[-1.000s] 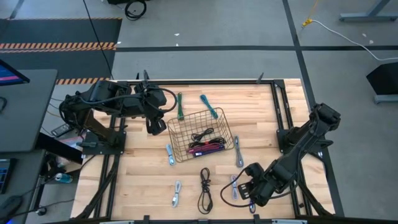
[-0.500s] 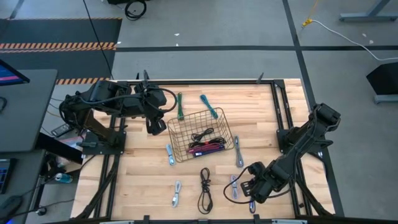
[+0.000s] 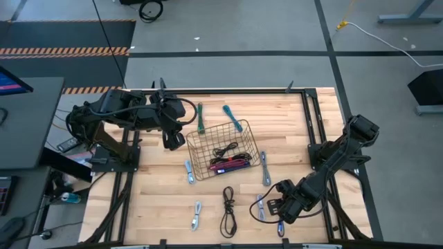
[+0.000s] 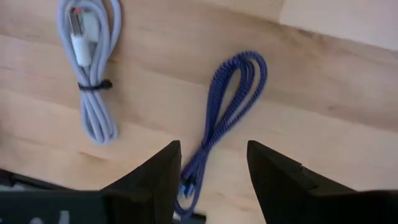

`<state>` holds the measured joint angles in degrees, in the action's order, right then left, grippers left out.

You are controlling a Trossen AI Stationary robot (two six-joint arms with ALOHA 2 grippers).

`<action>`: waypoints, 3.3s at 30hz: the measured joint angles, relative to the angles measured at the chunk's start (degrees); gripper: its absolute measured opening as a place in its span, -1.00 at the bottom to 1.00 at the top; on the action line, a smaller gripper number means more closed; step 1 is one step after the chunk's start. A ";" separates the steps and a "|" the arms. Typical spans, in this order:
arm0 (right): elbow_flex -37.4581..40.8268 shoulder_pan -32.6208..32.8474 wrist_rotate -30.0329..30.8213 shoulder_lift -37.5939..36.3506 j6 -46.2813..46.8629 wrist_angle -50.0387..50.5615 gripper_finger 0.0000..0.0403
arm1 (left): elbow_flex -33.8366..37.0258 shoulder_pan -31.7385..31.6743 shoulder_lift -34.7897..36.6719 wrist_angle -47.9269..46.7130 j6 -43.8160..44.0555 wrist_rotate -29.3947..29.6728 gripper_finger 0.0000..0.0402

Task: Pick and place USB-C Cables
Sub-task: Put the dark blue USB cable into the gold wire basket

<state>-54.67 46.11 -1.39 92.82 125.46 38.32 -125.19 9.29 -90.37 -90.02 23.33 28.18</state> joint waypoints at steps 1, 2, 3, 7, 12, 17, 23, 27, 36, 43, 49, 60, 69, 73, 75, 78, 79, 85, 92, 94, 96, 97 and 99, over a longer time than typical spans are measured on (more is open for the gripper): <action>0.49 0.00 0.60 0.00 0.01 -0.71 -0.06 | 0.00 0.00 0.00 0.00 -0.01 0.00 -0.35; 0.92 0.00 1.07 0.00 0.05 -1.27 -0.06 | 0.00 0.00 0.00 0.02 -0.02 0.00 -0.35; 1.23 0.00 1.51 0.00 0.05 -1.54 -0.05 | 0.00 -0.01 0.00 0.00 0.00 0.00 -0.35; 2.96 0.02 1.79 0.00 0.03 -1.75 -0.05 | 0.00 -0.01 0.00 0.00 -0.02 0.00 -0.35; 5.02 0.00 1.83 0.00 0.03 -3.33 -0.05 | 0.00 0.00 0.00 0.01 -0.01 0.00 -0.35; 7.57 0.00 5.93 0.00 1.50 -6.91 -0.06 | 0.00 0.01 0.00 0.00 0.00 0.00 -0.35; 9.89 -0.15 6.33 -0.16 2.50 -10.09 -0.16 | 0.00 -0.01 0.00 0.00 0.00 0.00 -0.35; 10.40 -0.15 4.66 -0.24 2.55 -9.96 -0.48 | 0.00 0.00 0.00 0.01 0.02 0.00 -0.35; 9.79 -0.15 4.57 0.01 0.98 -10.46 -0.96 | 0.00 0.01 0.00 0.00 0.02 0.00 -0.35; 0.93 -1.86 17.33 -0.60 -6.80 -10.94 -0.96 | 0.00 0.01 0.00 0.00 0.03 0.00 -0.35; -9.09 -6.37 29.60 -3.21 -24.98 -10.30 -0.96 | 0.00 -0.01 0.02 0.00 0.00 -0.02 -0.35; -26.60 -17.79 28.74 -7.94 -69.54 -8.81 -0.96 | 0.00 0.01 0.02 0.00 -0.02 -0.04 -0.35; -35.48 -30.64 15.10 -8.71 -94.88 -0.67 -0.96 | 0.00 0.00 0.02 0.02 -0.02 -0.04 -0.35; -35.17 -36.66 5.73 -8.48 -100.76 1.19 -0.96 | 0.00 0.01 0.02 0.00 -0.02 -0.04 -0.35; -35.00 -39.08 2.09 -8.48 -103.99 1.82 -0.96 | 0.00 -0.01 0.02 0.00 -0.03 -0.07 -0.35; -34.93 -41.74 -3.30 -8.46 -110.03 2.59 -0.96 | 0.00 -0.01 0.02 0.00 -0.02 -0.04 -0.35; -34.93 -42.47 -4.92 -8.46 -111.69 2.59 -0.96 | 0.00 -0.01 0.02 0.00 -0.04 -0.07 -0.35; -34.93 -45.81 -12.41 -8.46 -116.93 2.56 -0.96 | 0.00 0.01 0.02 0.00 0.01 -0.05 -0.35; -34.91 -48.47 -21.60 -8.22 -121.68 2.54 -0.96 | 0.00 -0.01 0.02 0.00 0.02 -0.04 -0.35; -34.90 -49.27 -25.28 -7.41 -122.25 2.52 -0.96 | 0.00 -0.01 0.02 0.02 0.27 -0.06 -0.35; -34.86 -49.89 -28.97 -5.66 -123.05 2.95 -0.96 | 0.00 0.00 0.02 0.01 1.51 -0.07 -0.35; -34.89 -50.09 -30.86 -4.71 -123.60 2.71 -0.96 | 0.00 0.01 0.02 0.02 1.89 -0.07 -0.35; -34.89 -50.49 -34.73 -1.97 -124.91 3.31 -0.96 | 0.00 0.01 0.02 0.00 3.03 -0.09 -0.35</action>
<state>-89.56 -4.38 -36.12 90.85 0.55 41.63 -125.19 9.30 -90.35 -90.02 26.36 28.10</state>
